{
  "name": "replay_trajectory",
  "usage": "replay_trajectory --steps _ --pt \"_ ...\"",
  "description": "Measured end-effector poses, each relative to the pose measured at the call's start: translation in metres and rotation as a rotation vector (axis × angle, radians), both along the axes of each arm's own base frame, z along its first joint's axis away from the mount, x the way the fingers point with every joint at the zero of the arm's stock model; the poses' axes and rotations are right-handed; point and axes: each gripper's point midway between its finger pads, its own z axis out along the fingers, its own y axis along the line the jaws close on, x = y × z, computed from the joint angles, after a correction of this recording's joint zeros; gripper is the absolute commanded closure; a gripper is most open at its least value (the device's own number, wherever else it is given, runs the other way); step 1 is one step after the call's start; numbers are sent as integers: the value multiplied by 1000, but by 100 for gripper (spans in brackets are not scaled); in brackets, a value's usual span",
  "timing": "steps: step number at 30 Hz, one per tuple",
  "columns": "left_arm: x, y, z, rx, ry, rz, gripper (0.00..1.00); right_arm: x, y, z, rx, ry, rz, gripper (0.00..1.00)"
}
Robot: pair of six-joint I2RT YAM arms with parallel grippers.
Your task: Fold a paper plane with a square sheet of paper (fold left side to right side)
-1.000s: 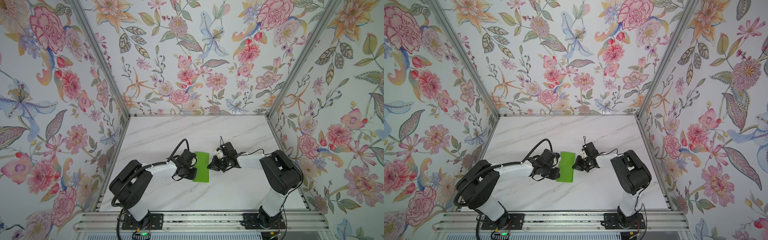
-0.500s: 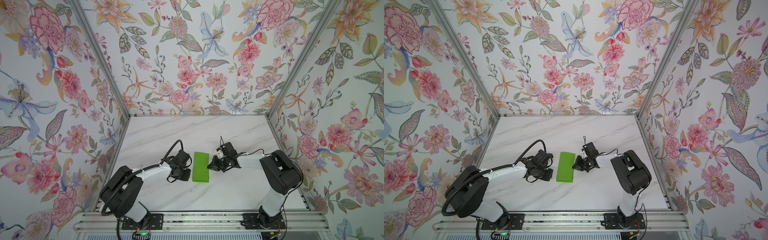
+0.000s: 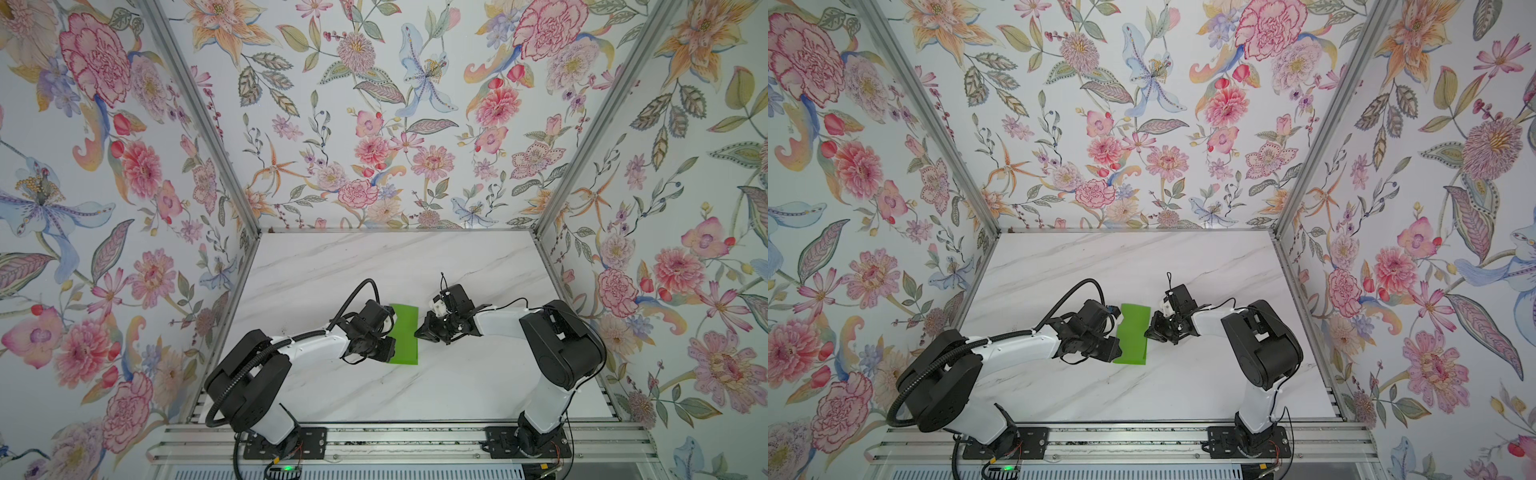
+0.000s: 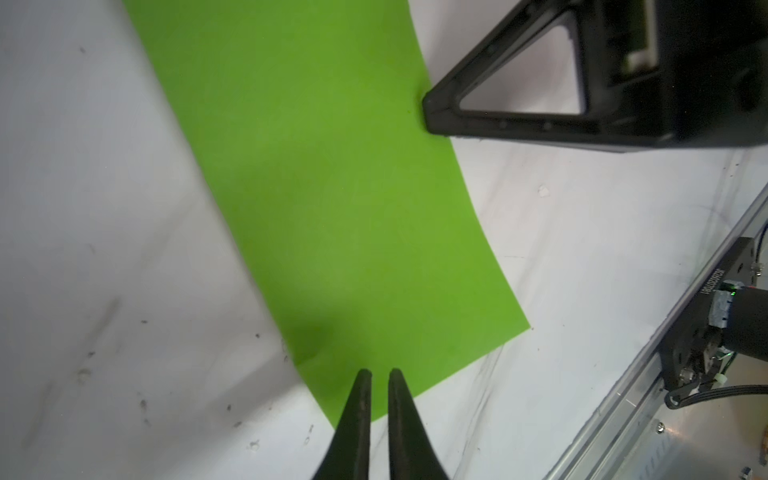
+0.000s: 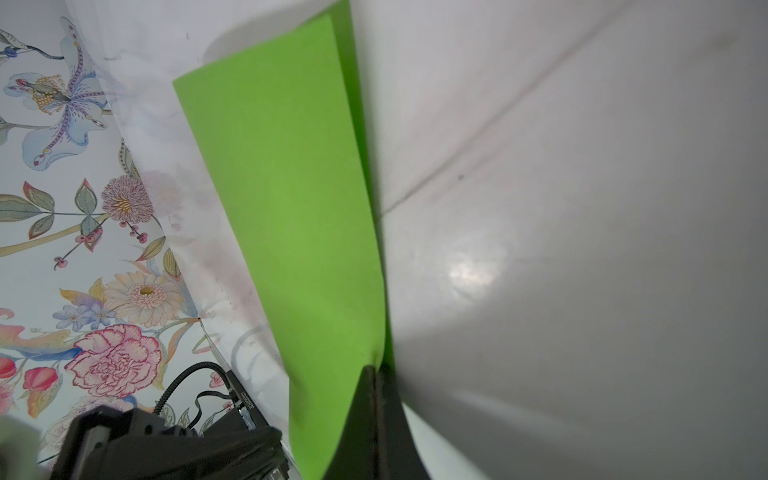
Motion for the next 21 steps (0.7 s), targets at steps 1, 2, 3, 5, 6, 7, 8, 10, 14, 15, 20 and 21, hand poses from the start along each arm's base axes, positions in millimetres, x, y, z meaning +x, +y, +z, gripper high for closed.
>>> replay_trajectory --steps 1,2,3,5,6,7,8,10,14,15,20,21 --pt "-1 2 -5 16 12 1 88 0 0 0 0 0 0 100" --pt "-3 5 -10 33 20 4 88 0 0 0 0 0 0 100" --pt "-4 9 -15 54 28 9 88 0 0 0 0 0 0 100" --pt "-2 11 -16 61 21 15 89 0 0 0 0 0 0 100" --pt "-2 12 -16 63 20 18 89 0 0 0 0 0 0 100" --pt "-1 13 -16 64 18 22 89 0 0 0 0 0 0 100" --pt "-1 13 -16 63 18 23 89 0 0 0 0 -1 0 100" --pt "-1 16 -16 68 9 30 89 0 0 0 1 -1 0 100" --pt "1 33 -17 97 -10 68 89 0 0 0 1 -1 0 100" --pt "2 39 -16 109 -13 80 89 0 0 0 1 -2 0 100" --pt "-2 61 -14 184 -36 86 88 0 0 0 2 -1 0 100" --pt "-3 62 -13 191 -45 74 86 0 0 0 1 0 0 100"
